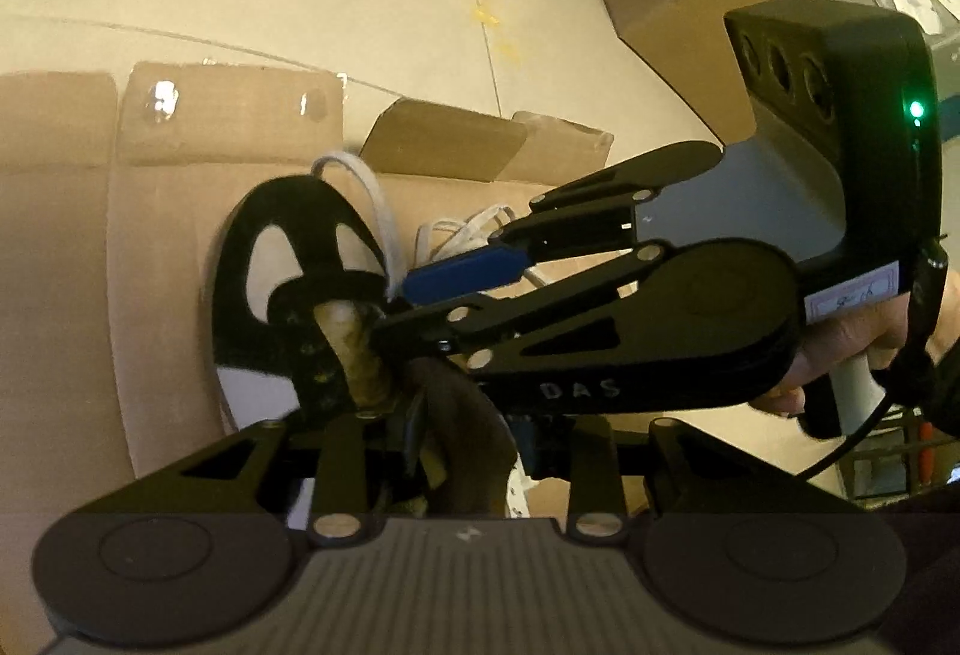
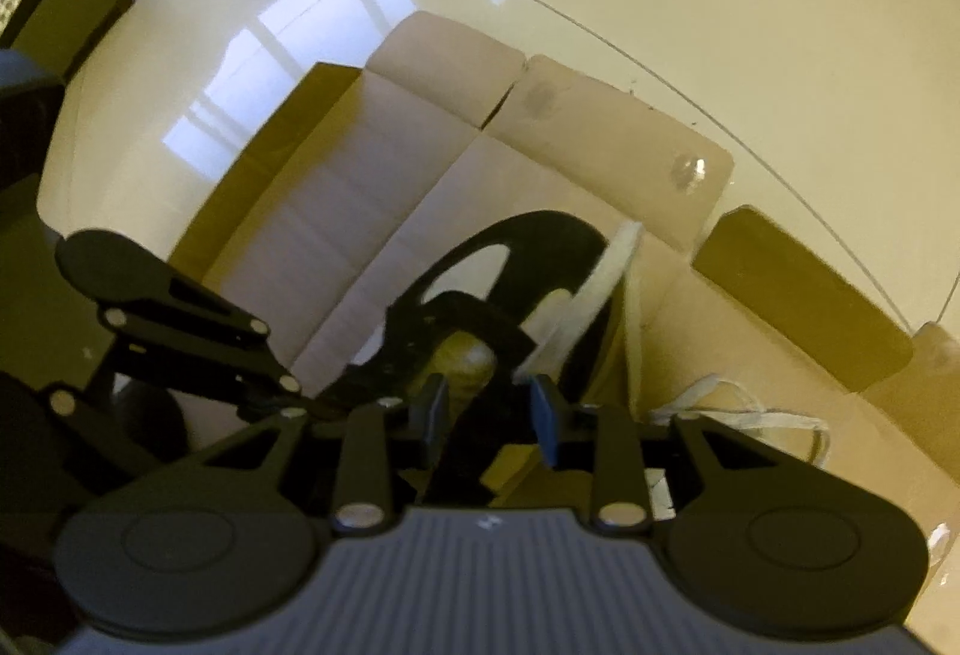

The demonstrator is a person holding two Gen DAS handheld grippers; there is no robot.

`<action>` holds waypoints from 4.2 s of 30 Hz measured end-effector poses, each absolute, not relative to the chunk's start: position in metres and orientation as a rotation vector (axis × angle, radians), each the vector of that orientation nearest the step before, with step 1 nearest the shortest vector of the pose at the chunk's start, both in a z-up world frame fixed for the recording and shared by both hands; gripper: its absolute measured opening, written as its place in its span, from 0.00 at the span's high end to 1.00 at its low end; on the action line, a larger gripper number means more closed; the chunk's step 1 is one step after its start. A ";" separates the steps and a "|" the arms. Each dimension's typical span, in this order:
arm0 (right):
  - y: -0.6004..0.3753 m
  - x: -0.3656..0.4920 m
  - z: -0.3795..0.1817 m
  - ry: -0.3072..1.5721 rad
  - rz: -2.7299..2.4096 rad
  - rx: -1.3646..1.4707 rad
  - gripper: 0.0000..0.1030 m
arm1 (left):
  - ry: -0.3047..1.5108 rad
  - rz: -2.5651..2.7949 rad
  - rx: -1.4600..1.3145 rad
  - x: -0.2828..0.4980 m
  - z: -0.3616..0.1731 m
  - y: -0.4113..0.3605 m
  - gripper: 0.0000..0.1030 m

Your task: Lace up shoes with both hands

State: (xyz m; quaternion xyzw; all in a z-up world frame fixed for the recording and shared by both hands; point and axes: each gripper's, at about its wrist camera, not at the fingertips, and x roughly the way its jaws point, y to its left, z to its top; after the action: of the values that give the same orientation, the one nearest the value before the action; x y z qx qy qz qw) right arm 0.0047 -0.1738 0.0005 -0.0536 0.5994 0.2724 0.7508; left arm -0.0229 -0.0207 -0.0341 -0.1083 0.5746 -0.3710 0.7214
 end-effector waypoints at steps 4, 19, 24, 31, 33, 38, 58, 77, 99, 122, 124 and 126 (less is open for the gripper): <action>-0.195 0.013 -0.002 1.320 0.600 0.004 0.96 | 1.251 -0.851 -0.239 -0.019 -0.038 -0.019 0.68; -0.231 0.023 -0.019 1.353 0.577 0.256 0.94 | 1.122 -0.899 0.102 -0.018 -0.046 -0.046 0.78; -0.233 0.023 -0.020 1.352 0.574 0.261 0.93 | 1.110 -0.887 0.075 -0.016 -0.054 -0.048 0.79; -0.236 0.022 -0.022 1.350 0.574 0.261 0.93 | 1.081 -0.904 0.117 -0.017 -0.060 -0.053 0.81; -0.235 0.022 -0.022 1.350 0.577 0.262 0.92 | 1.068 -0.910 0.142 -0.017 -0.062 -0.053 0.89; -0.235 0.022 -0.024 1.346 0.583 0.249 0.90 | 1.054 -0.931 0.177 -0.014 -0.068 -0.056 0.92; -0.235 0.013 -0.023 1.296 0.597 0.157 0.76 | 0.965 -0.954 0.316 -0.045 -0.050 -0.043 1.00; -0.232 0.025 -0.022 1.292 0.588 0.153 0.72 | 1.045 -0.886 0.261 -0.038 -0.048 -0.057 0.84; -0.230 0.017 -0.022 1.291 0.588 0.159 0.72 | 1.017 -0.838 0.312 -0.042 -0.050 -0.065 0.84; -0.236 0.013 -0.023 1.283 0.574 0.139 0.67 | 0.855 -0.939 0.405 -0.053 -0.054 -0.065 0.99; -0.235 0.013 -0.023 1.279 0.577 0.135 0.66 | 0.847 -0.928 0.384 -0.056 -0.052 -0.059 0.99; -0.232 0.012 -0.023 1.270 0.585 0.122 0.66 | 0.844 -0.909 0.364 -0.059 -0.051 -0.053 0.99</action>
State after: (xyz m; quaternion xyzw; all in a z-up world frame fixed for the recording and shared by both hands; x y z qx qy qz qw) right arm 0.0120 -0.2318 -0.0229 0.0561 0.5842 0.2692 0.7636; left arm -0.0588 -0.0532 -0.0508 0.1694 0.3932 -0.4236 0.7983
